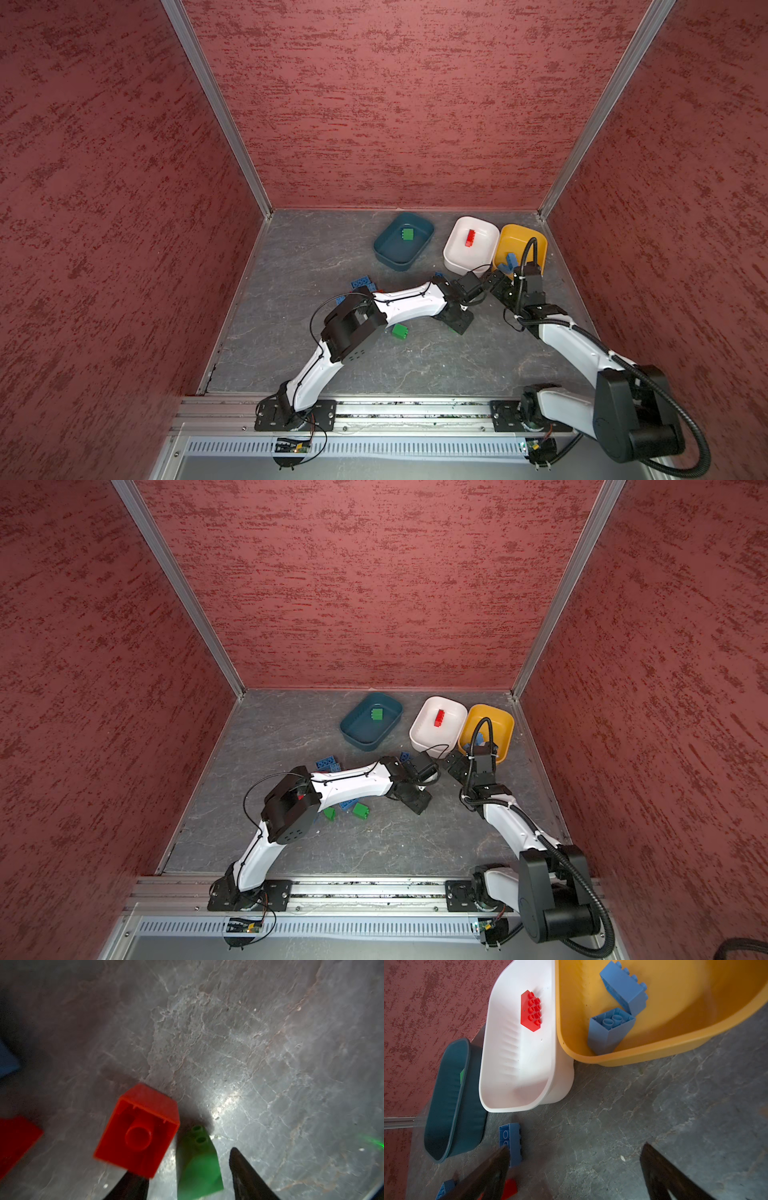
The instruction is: Sort the legos into containers by color
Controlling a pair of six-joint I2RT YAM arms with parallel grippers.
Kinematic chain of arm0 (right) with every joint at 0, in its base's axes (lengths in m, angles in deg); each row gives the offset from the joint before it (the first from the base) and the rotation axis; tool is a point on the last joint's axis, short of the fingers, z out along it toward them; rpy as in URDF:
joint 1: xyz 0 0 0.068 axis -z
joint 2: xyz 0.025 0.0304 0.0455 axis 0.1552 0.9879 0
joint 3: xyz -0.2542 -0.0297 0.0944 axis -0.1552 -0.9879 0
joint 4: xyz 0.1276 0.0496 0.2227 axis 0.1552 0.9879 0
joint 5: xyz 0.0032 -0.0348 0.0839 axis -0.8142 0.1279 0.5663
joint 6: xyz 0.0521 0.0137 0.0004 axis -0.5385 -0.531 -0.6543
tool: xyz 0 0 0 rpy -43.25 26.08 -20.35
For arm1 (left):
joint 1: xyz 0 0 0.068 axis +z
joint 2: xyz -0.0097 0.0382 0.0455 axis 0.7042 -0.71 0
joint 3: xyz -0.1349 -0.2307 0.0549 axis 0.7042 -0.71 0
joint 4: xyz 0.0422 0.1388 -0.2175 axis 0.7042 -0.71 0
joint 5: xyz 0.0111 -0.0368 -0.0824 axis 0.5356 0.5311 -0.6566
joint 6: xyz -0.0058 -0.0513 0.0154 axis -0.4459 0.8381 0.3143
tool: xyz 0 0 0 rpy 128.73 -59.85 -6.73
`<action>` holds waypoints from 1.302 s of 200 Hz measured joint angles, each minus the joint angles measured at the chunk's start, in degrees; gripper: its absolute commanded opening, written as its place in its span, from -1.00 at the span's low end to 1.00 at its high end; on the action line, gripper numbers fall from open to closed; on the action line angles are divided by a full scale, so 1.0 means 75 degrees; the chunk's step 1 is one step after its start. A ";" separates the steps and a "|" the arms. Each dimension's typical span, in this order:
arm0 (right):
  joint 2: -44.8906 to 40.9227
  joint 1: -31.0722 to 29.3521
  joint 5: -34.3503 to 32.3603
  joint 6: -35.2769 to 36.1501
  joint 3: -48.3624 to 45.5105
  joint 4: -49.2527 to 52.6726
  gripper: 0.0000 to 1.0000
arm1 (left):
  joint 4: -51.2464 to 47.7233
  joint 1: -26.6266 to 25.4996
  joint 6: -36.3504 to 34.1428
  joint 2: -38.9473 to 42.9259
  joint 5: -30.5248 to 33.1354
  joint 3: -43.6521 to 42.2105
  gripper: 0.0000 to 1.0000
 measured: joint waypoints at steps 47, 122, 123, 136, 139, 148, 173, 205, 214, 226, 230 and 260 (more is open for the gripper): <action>0.0000 0.0000 0.0000 0.0152 0.0044 0.0076 0.97 | -0.0560 -0.0082 -0.0047 -0.0332 0.0128 0.0533 -0.18; 0.0061 -0.0003 0.0694 0.0641 0.0073 0.0047 0.97 | -0.0035 0.0020 0.0006 0.0452 0.0259 -0.0793 -0.40; 0.0076 -0.0006 0.0720 0.0659 0.0082 0.0044 0.97 | -0.0009 0.0032 0.0017 0.0490 0.0259 -0.0848 -0.40; 0.0216 -0.0055 0.0921 0.0737 0.0163 0.0038 0.97 | 0.0248 0.0163 0.0114 0.0810 0.0256 -0.1329 -0.42; 0.0239 -0.0061 0.0944 0.0752 0.0178 0.0035 0.97 | 0.0291 0.0192 0.0140 0.0883 0.0251 -0.1419 -0.43; 0.0350 -0.0137 0.1055 0.0813 0.0224 0.0006 0.97 | 0.0466 0.0326 0.0221 0.1113 0.0251 -0.1725 -0.44; 0.0562 -0.0574 0.1122 0.0918 0.0300 -0.0023 0.97 | 0.0973 0.0705 0.0446 0.1679 0.0251 -0.2419 -0.45; 0.0828 -0.1163 0.1105 0.0953 0.0321 -0.0017 0.97 | 0.1562 0.1067 0.0726 0.2288 0.0254 -0.3037 -0.45; 0.0935 -0.1268 0.1107 0.0976 0.0373 0.0003 0.97 | 0.1632 0.1154 0.0804 0.2401 0.0236 -0.3089 -0.46; 0.1035 -0.1378 0.1116 0.1043 0.0443 0.0012 0.97 | 0.1711 0.1291 0.0883 0.2515 0.0172 -0.3095 -0.45; 0.1055 -0.1425 0.1125 0.1081 0.0469 0.0035 0.97 | 0.1749 0.1358 0.0903 0.2567 0.0143 -0.3095 -0.45; 0.1075 -0.1679 0.1189 0.1405 0.0635 0.0256 0.97 | 0.2078 0.1906 0.1003 0.2906 0.0079 -0.3089 -0.45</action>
